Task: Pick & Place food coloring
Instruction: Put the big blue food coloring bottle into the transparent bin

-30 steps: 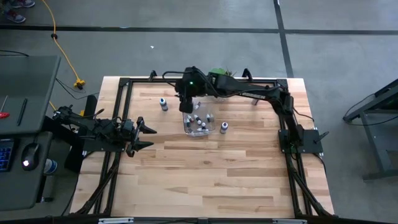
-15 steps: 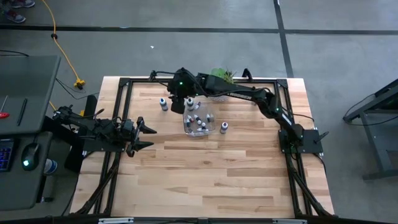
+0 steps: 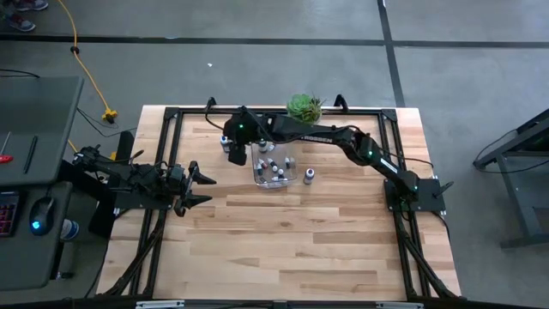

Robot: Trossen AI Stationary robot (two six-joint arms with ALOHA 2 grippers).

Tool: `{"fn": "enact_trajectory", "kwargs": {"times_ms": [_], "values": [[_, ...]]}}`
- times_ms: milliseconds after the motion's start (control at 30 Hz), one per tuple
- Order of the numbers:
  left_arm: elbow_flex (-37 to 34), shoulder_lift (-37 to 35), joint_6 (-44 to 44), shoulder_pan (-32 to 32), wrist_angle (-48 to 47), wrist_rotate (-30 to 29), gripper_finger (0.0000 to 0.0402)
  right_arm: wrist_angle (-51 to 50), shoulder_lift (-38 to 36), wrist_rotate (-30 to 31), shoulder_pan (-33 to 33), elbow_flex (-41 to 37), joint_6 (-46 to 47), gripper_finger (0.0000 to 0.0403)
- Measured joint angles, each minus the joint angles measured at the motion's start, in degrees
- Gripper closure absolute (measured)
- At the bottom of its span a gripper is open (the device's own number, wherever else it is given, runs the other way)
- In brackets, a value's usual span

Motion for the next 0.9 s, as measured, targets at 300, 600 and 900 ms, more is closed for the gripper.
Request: {"fn": "enact_trajectory", "kwargs": {"times_ms": [300,600,900], "values": [[0.0,0.0,0.0,0.0,0.0,0.0,0.0130,4.1,3.9,3.0,0.4,0.0,1.8,0.0158],[0.0,0.0,0.0,0.0,0.0,0.0,0.0130,6.3,6.0,11.5,0.4,0.0,8.3,0.0118],[0.0,0.0,0.0,0.0,0.0,0.0,0.0130,9.0,7.3,6.7,0.5,0.0,4.2,0.0116]]}}
